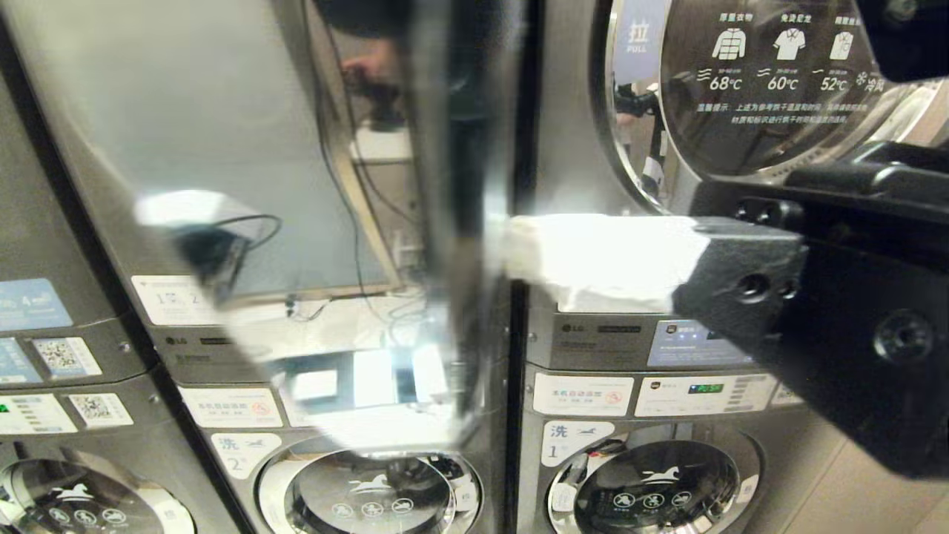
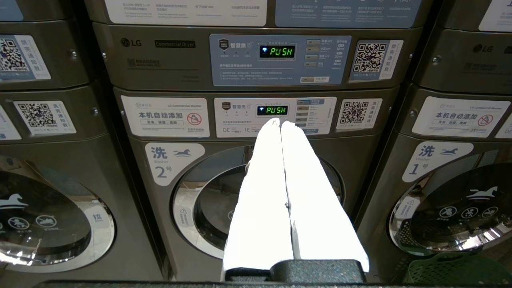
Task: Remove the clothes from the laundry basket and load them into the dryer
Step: Close the dryer
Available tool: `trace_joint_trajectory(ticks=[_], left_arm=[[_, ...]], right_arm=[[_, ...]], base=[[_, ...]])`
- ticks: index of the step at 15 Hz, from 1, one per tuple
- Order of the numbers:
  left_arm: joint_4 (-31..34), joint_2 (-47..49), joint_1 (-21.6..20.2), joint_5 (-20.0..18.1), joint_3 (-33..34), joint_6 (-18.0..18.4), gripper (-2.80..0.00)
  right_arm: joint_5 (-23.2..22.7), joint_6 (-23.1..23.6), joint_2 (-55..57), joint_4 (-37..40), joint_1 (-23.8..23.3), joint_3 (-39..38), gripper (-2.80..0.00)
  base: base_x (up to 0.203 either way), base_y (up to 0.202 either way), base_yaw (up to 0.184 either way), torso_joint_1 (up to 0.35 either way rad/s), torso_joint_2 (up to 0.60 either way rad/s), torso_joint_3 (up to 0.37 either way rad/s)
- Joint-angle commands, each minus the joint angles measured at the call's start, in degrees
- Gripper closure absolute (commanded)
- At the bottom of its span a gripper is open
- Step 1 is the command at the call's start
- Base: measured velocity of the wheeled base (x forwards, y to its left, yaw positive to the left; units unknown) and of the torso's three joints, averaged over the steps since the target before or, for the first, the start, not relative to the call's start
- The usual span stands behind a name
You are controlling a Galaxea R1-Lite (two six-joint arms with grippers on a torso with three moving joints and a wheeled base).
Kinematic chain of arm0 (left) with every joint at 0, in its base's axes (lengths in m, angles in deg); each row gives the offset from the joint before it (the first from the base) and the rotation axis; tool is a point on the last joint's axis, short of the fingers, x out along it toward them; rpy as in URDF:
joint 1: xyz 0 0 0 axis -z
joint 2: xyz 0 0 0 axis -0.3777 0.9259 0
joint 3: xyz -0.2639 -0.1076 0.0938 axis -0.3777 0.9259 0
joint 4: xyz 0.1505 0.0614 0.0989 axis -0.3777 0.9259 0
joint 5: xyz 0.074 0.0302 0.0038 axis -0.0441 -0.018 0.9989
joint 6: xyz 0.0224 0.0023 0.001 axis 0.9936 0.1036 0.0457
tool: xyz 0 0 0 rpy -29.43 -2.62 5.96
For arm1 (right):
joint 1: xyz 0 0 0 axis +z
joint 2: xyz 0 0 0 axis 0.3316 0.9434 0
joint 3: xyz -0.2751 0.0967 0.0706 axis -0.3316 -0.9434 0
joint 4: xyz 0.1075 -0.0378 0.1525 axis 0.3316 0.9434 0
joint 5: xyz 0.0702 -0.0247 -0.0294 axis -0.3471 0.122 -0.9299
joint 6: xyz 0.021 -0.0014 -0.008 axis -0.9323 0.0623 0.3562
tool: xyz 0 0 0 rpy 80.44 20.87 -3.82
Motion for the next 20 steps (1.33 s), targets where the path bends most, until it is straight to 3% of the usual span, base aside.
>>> trace_joint_trajectory(ticks=[1, 5, 8, 11, 16, 18, 20], left_arm=[[0.0, 0.0, 0.0, 0.1, 0.1, 0.0, 0.0], [0.0, 0.0, 0.0, 0.0, 0.1, 0.0, 0.0], [0.0, 0.0, 0.0, 0.1, 0.1, 0.0, 0.0], [0.0, 0.0, 0.0, 0.1, 0.1, 0.0, 0.0], [0.0, 0.0, 0.0, 0.0, 0.1, 0.0, 0.0], [0.0, 0.0, 0.0, 0.0, 0.1, 0.0, 0.0], [0.0, 0.0, 0.0, 0.1, 0.1, 0.0, 0.0]], right_arm=[[4.7, -0.1, 7.7, -0.7, 6.7, 4.0, 0.0], [17.4, 0.9, 25.1, -6.8, 13.0, 16.1, 0.0], [33.9, 1.2, 33.3, -11.8, 15.0, 25.7, 0.0], [36.0, 1.1, 28.3, -12.8, 13.1, 20.3, 0.0], [35.7, 1.0, 17.4, -13.3, 5.3, 3.1, 0.0], [35.6, 1.2, 10.8, -13.4, 0.8, -3.9, 0.0], [35.5, 1.5, 4.8, -13.4, -7.9, -9.7, 0.0]], base=[[0.0, 0.0, 0.0, 0.0, 0.0, 0.0], [0.0, 0.0, 0.0, 0.0, 0.0, 0.0], [0.0, 0.0, 0.0, 0.0, 0.0, 0.0], [0.0, 0.0, 0.0, 0.0, 0.0, 0.0], [0.0, 0.0, 0.0, 0.0, 0.0, 0.0], [0.0, 0.0, 0.0, 0.0, 0.0, 0.0], [0.0, 0.0, 0.0, 0.0, 0.0, 0.0]])
